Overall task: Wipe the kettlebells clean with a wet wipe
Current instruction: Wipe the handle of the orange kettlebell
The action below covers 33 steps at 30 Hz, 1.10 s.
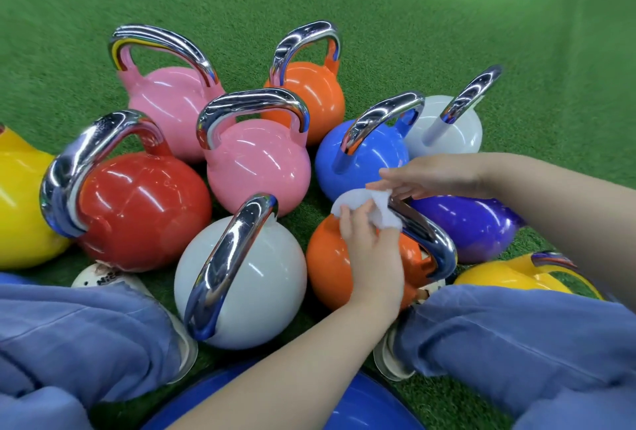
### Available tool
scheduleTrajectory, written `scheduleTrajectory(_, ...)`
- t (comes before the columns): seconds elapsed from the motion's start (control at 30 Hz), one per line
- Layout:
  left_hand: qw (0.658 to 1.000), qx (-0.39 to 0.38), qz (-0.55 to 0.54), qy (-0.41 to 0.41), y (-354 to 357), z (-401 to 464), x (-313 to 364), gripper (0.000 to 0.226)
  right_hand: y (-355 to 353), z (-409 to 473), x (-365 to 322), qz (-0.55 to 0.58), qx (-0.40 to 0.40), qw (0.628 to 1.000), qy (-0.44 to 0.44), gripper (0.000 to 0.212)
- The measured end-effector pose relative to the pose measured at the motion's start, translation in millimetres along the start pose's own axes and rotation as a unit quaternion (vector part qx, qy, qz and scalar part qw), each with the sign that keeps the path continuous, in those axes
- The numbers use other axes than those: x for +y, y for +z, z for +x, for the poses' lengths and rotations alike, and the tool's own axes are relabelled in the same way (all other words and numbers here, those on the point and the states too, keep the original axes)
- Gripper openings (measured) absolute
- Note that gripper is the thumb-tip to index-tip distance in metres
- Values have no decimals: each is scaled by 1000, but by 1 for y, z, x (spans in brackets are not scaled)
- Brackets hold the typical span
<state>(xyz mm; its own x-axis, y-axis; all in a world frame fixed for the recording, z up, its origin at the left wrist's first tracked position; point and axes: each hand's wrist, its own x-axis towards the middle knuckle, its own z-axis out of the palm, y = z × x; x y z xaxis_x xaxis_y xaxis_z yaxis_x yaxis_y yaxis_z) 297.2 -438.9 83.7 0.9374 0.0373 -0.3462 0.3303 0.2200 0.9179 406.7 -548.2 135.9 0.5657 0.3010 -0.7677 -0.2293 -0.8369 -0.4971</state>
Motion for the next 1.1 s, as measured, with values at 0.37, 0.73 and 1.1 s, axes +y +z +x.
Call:
scheduleTrajectory(0.37, 938, -108, 246, 220, -45, 61, -3, 39, -2, -7, -3, -28, 71, 995, -60, 46)
scheduleTrajectory(0.73, 865, -109, 382, 305, -41, 90, -22, 37, 9, 37, 46, 59, 85, 993, 60, 50)
scheduleTrajectory(1.1, 971, -10, 226, 72, -36, 98, -58, 33, 14, 53, 68, 72, 46, 992, 97, 53)
